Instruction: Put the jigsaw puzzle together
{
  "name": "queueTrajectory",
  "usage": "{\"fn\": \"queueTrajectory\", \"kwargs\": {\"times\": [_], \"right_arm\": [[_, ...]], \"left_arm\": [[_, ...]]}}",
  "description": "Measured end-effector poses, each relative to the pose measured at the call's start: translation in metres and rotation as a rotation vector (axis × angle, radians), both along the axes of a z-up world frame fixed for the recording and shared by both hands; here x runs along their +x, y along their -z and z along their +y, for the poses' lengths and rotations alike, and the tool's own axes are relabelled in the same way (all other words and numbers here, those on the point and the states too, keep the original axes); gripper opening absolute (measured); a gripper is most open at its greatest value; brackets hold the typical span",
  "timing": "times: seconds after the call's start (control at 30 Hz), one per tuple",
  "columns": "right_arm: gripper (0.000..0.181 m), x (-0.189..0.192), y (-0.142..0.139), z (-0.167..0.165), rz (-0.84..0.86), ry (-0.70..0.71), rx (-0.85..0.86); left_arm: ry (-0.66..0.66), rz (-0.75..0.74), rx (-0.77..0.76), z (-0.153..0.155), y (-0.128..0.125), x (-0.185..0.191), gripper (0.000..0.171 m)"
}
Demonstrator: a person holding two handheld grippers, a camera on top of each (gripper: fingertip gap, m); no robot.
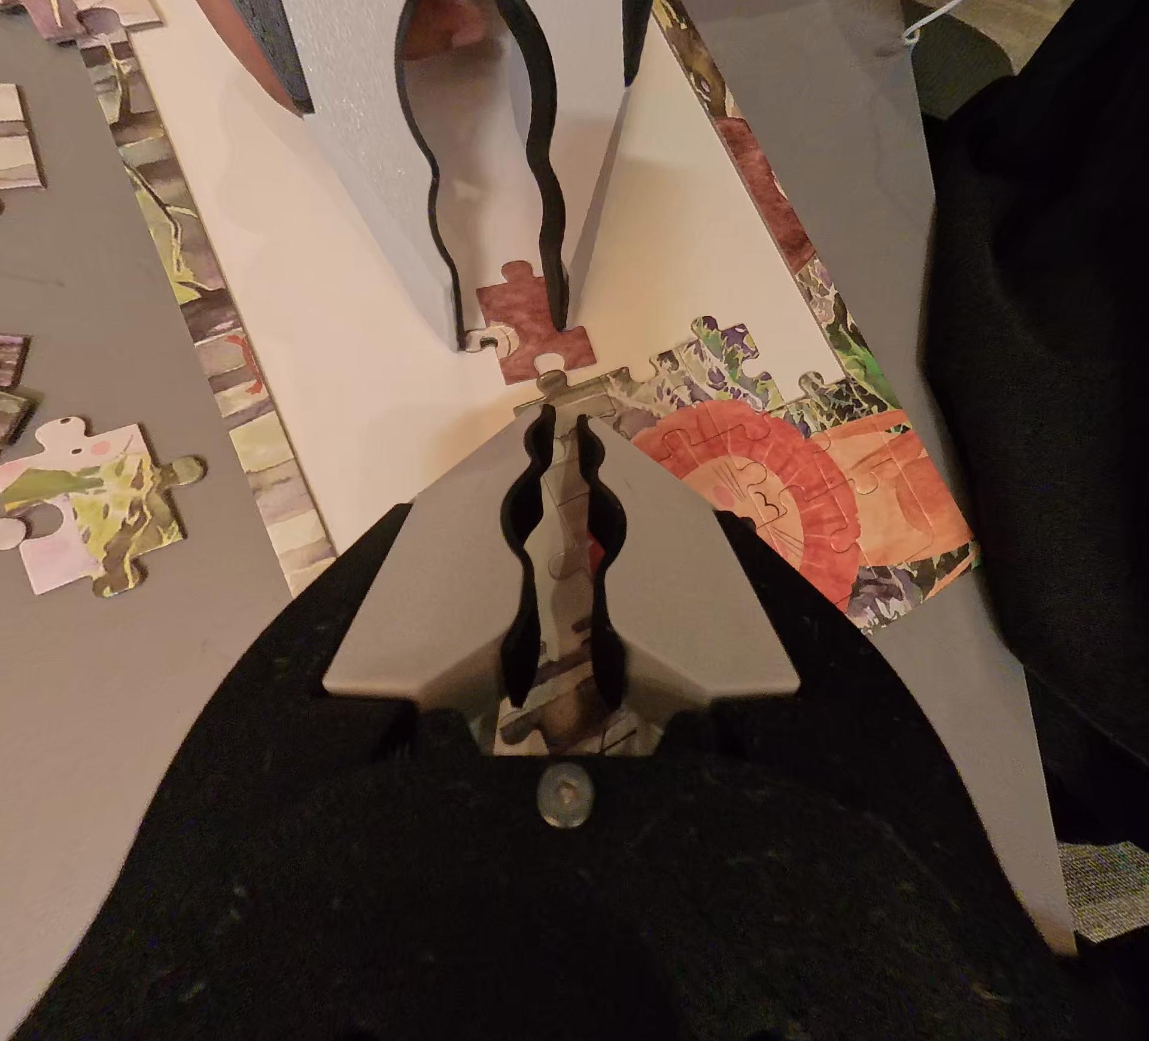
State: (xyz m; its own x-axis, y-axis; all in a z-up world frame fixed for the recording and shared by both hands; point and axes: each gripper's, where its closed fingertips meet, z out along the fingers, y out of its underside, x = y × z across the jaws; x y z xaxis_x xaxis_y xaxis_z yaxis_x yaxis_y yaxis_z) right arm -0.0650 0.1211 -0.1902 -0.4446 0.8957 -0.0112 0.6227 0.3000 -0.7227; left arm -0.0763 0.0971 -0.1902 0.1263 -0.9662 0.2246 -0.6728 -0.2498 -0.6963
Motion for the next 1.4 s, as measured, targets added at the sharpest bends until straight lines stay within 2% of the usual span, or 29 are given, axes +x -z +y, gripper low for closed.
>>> {"fn": "queueTrajectory", "kwargs": {"times": [0.07,0.17,0.4,0.5,0.63,0.73,0.93,1.1,1.4], "right_arm": [[0.017,-0.001,-0.004,0.0,0.021,0.0,-0.006],[0.018,-0.003,-0.012,-0.001,0.056,0.002,-0.021],[0.044,-0.003,-0.006,0.0,0.016,0.021,0.005],[0.048,-0.004,-0.001,-0.003,0.012,0.005,0.018],[0.043,-0.005,0.002,-0.002,0.012,0.007,0.04],[0.03,-0.005,0.001,-0.003,0.014,-0.007,0.038],[0.029,-0.004,0.0,-0.008,0.022,-0.042,0.043],[0.03,-0.003,-0.001,-0.009,0.003,-0.135,0.106],[0.03,-0.007,0.001,-0.014,-0.038,-0.227,0.089]], "left_arm": [[0.001,0.001,0.003,0.0,0.0,0.0,0.006],[0.002,0.001,0.005,0.0,0.0,0.0,0.006],[0.002,0.001,0.005,0.0,0.0,0.0,0.006],[0.002,0.002,0.005,0.0,0.0,0.0,0.006],[0.003,0.002,0.007,0.0,0.0,0.0,0.006],[0.003,0.002,0.008,0.0,0.0,0.0,0.006],[0.003,0.001,0.006,0.0,0.0,0.0,0.006],[0.005,0.002,0.007,0.0,0.0,0.0,0.006],[0.005,-0.009,-0.004,0.0,0.0,0.0,0.005]]}}
